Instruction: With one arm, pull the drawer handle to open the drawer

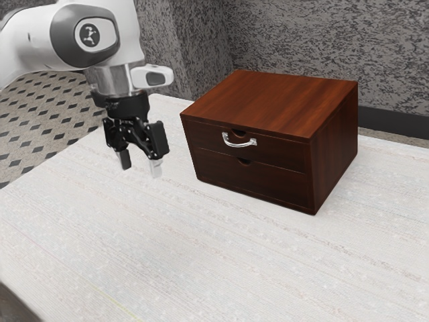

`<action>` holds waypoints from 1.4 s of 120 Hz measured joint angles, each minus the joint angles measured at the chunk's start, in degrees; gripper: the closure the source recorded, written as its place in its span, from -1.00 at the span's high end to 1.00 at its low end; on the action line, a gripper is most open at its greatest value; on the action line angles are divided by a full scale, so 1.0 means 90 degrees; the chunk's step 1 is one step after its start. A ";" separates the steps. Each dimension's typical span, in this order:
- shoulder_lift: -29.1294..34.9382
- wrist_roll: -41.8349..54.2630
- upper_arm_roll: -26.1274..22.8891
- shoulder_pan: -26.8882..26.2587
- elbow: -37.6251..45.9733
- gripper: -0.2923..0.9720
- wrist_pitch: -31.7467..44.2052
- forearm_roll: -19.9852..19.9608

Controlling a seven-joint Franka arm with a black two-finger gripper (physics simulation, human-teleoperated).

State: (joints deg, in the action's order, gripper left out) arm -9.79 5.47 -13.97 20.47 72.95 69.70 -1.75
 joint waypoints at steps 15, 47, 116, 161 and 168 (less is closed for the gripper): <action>-0.0004 0.0151 0.0003 0.0042 0.0000 0.54 0.0263 -0.0018; 0.1103 0.0949 0.0020 -0.0181 -0.0676 0.54 0.0571 -0.0461; 0.0682 0.5146 -0.0252 -0.0383 -0.0629 0.54 0.1407 0.0384; 0.0620 0.6901 -0.0198 -0.0510 0.0520 0.53 0.2533 0.0243; 0.0599 0.7083 -0.0113 -0.0602 0.0653 0.54 0.2782 0.0287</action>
State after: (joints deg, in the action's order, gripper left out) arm -4.40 69.21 -14.99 15.06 78.82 94.74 0.84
